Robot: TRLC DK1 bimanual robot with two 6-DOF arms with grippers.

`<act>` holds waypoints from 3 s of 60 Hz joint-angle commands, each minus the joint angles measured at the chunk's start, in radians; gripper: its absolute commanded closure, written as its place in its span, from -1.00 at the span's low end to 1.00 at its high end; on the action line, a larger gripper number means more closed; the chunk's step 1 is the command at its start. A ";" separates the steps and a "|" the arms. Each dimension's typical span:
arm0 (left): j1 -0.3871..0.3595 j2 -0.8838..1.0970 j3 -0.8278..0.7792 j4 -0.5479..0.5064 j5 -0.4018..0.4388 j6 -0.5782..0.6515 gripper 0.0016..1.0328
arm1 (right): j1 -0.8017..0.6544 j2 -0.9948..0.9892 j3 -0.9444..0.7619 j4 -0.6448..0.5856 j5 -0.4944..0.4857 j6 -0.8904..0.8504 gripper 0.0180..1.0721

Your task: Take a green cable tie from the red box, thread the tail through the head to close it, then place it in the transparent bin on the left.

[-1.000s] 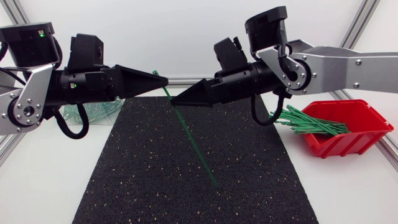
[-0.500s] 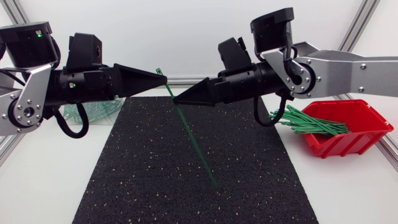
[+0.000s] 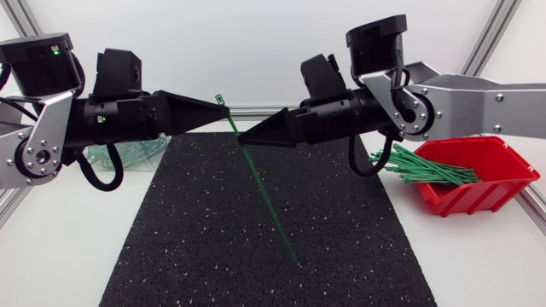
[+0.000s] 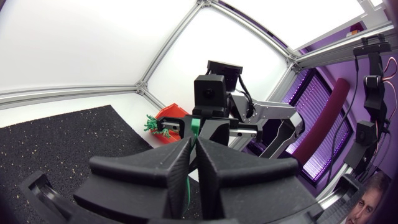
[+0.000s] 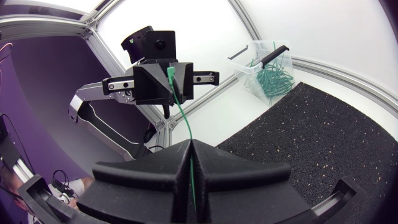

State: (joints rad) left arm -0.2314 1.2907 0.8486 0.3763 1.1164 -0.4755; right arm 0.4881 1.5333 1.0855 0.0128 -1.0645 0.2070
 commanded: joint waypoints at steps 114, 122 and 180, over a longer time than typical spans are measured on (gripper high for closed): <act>-0.028 0.073 0.205 -0.780 0.023 0.963 0.93 | 0.109 0.154 0.252 -0.606 0.112 -0.790 0.39; -0.023 0.078 0.201 -0.780 0.033 0.965 0.93 | 0.104 0.151 0.246 -0.605 0.090 -0.782 0.79; -0.014 0.064 0.172 -0.766 0.062 0.953 0.84 | 0.147 0.102 0.177 -0.487 0.072 -0.629 0.89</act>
State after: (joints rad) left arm -0.2424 1.3552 1.0237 -0.4004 1.1706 0.4690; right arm 0.6075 1.6585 1.2953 -0.4889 -0.9825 -0.4515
